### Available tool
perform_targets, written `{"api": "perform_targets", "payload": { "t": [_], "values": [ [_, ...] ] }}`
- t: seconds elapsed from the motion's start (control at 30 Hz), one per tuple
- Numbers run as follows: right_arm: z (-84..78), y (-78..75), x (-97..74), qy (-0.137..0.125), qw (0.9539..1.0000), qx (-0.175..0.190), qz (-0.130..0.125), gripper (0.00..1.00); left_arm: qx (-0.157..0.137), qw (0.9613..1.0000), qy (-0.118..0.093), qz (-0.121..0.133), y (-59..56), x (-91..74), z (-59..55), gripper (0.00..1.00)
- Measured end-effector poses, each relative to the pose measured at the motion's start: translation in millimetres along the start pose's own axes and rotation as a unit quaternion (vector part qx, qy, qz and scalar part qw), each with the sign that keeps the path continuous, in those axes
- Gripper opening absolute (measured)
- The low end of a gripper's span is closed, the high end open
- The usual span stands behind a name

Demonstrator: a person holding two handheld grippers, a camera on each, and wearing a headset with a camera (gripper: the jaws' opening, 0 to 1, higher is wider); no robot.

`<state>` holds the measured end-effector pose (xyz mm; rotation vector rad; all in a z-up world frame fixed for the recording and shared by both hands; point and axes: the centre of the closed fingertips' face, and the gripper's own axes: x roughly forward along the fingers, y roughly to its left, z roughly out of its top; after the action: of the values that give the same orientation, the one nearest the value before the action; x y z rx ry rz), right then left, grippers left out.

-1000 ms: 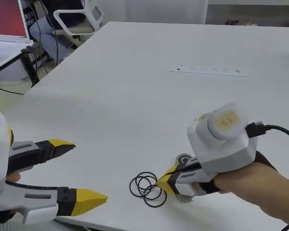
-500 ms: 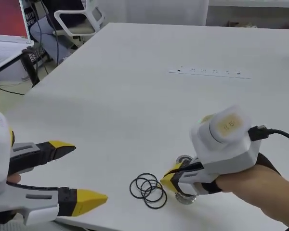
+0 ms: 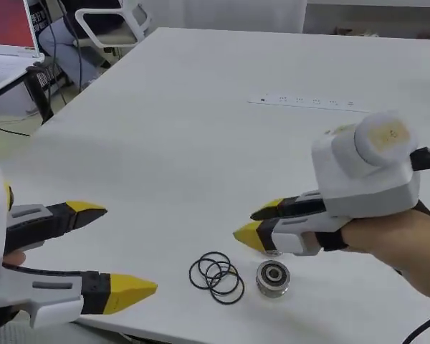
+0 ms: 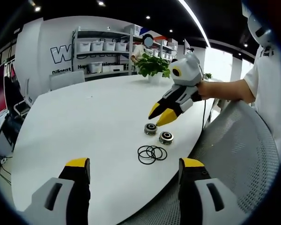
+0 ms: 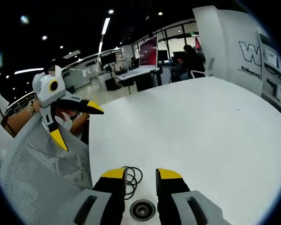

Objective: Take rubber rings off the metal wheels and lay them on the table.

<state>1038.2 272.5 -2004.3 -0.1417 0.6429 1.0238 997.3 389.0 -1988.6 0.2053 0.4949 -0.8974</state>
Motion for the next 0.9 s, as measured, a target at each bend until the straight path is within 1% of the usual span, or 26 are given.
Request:
{"api": "perform_targets", "payload": {
  "t": [0.1,0.13,0.17,0.23,0.3,0.43,0.53,0.6,0.67,0.8,0.9],
  "values": [
    [7.4,0.9,-7.3,-0.011,0.9999,-0.002,0.001,0.27,-0.002,1.0,0.002,-0.003,-1.0,0.5,-0.9,0.77],
    [11.0,0.5,-10.1,-0.02,0.9998,-0.003,-0.001,0.29,-0.001,1.0,0.003,-0.005,-1.6,0.9,-1.3,0.78],
    [12.6,1.0,-11.7,-0.023,0.9997,-0.005,-0.002,0.32,-0.001,0.9999,0.005,-0.009,-3.1,1.6,-1.9,0.78],
    [14.9,2.1,-14.5,-0.025,0.9996,-0.013,-0.003,0.39,-0.003,0.9998,0.01,-0.016,-5.3,3.0,-4.1,0.81],
    [17.7,2.5,-17.6,-0.024,0.9993,-0.029,-0.007,0.42,-0.004,0.9997,0.014,-0.022,-6.8,4.1,-5.5,0.84],
    [22.1,8.0,-26.5,-0.028,0.9984,-0.049,-0.006,0.5,-0.004,0.9994,0.011,-0.032,-9.7,5.1,-4.7,0.89],
    [21.5,11.2,-33.6,-0.028,0.9978,-0.06,-0.005,0.57,-0.008,0.9993,0.008,-0.037,-11.1,6.0,-3.9,0.92],
    [18.5,12.9,-41.8,-0.026,0.9969,-0.074,-0.008,0.6,-0.009,0.999,0.009,-0.042,-13.3,6.4,-4.2,0.96],
    [15.6,15.4,-49.8,-0.026,0.9967,-0.077,-0.007,0.63,-0.007,0.9989,0.008,-0.045,-14.9,6.5,-3.5,0.97],
    [12.3,20.3,-64.7,-0.041,0.996,-0.08,-0.005,0.7,-0.01,0.9985,0.014,-0.053,-17.9,6.7,-5.4,0.99],
    [5.1,19.8,-74.2,-0.045,0.9958,-0.079,-0.005,0.75,-0.006,0.9983,0.013,-0.056,-19.4,6.5,-4.6,0.99]
  ]
}}
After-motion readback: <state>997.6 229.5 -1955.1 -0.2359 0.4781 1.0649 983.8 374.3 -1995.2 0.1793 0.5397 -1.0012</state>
